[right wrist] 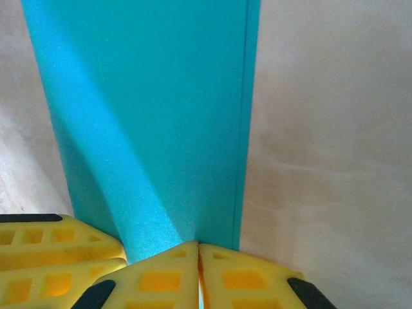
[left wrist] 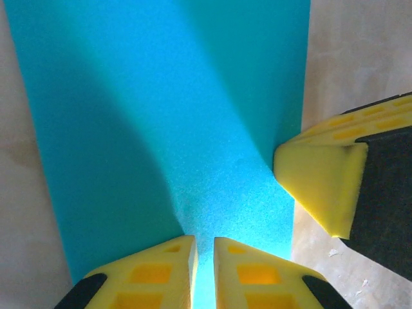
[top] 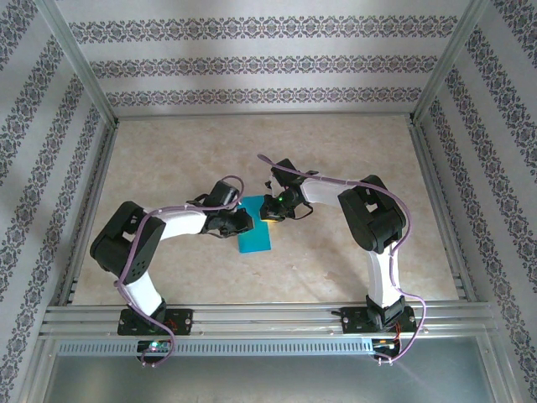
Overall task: Fold a paper plane with a square sheet of paper (pick it up from the middle)
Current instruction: First fold the square sheet of paper in half at the center of the table.
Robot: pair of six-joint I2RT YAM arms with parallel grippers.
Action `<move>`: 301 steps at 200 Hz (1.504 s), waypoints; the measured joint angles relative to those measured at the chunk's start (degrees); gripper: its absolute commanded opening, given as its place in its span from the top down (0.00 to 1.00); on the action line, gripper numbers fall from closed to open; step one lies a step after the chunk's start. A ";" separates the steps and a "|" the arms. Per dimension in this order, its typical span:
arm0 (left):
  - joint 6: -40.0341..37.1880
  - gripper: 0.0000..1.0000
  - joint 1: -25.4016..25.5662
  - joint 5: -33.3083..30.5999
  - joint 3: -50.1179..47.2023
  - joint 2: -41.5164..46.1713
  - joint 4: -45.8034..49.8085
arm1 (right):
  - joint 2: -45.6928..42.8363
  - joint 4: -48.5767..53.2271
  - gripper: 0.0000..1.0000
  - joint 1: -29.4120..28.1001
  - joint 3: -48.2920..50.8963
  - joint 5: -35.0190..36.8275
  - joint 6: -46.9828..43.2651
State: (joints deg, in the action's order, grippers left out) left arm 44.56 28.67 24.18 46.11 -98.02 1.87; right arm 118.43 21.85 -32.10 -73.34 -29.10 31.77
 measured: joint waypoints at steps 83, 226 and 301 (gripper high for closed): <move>-4.39 0.84 -2.54 2.21 -8.24 7.87 0.74 | 0.13 -0.02 0.89 0.13 0.00 -0.37 0.00; -0.20 0.84 0.11 6.49 -2.95 2.29 1.81 | 0.22 -0.02 0.89 0.13 -0.04 -0.42 -0.02; -5.90 0.84 0.11 7.32 -5.51 3.85 0.66 | 0.24 -0.02 0.89 0.13 -0.04 -0.44 0.00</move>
State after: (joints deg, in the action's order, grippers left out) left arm 38.65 28.77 31.51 40.60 -94.17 2.52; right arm 118.67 21.82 -31.97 -73.38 -29.54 31.77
